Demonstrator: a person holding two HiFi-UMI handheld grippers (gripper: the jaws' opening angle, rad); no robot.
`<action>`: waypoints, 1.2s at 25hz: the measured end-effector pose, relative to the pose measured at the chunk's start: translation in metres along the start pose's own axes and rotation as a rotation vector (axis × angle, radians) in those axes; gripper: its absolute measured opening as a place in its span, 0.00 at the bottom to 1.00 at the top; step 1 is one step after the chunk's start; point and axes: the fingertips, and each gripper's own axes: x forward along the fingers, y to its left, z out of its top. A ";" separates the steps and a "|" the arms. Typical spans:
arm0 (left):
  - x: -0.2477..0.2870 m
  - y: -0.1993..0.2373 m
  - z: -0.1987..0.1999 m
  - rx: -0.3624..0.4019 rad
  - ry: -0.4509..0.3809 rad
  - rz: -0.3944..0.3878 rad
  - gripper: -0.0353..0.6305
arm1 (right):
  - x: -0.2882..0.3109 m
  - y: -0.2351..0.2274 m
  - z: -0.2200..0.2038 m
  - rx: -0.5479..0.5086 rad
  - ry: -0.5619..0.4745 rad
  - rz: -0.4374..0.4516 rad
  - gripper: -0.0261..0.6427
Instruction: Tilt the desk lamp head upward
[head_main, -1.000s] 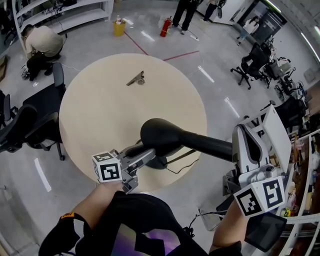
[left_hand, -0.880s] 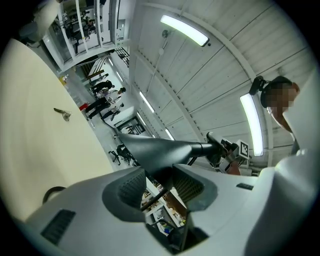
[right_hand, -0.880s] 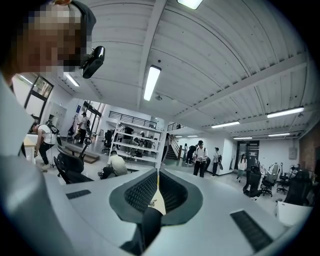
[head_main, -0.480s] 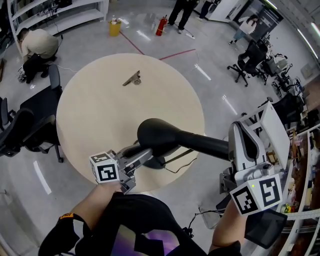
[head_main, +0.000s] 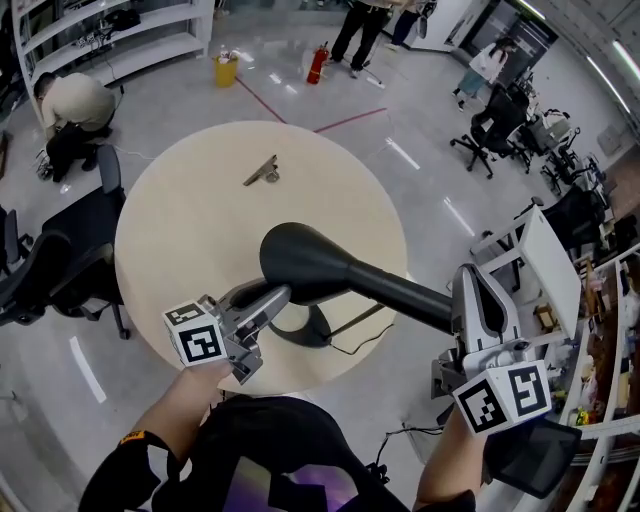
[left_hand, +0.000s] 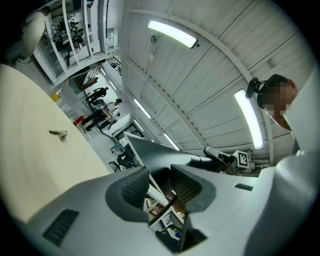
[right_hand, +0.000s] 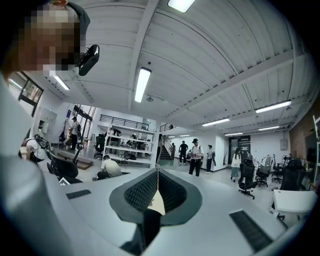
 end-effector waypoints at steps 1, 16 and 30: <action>0.000 -0.002 0.006 0.009 -0.006 0.000 0.32 | -0.001 -0.001 -0.002 0.008 0.002 -0.005 0.06; 0.009 -0.043 0.089 0.189 -0.053 -0.069 0.26 | -0.016 -0.014 -0.040 0.116 0.039 -0.080 0.06; 0.016 -0.087 0.123 0.307 -0.033 -0.120 0.23 | -0.024 -0.005 -0.058 0.195 0.016 -0.094 0.06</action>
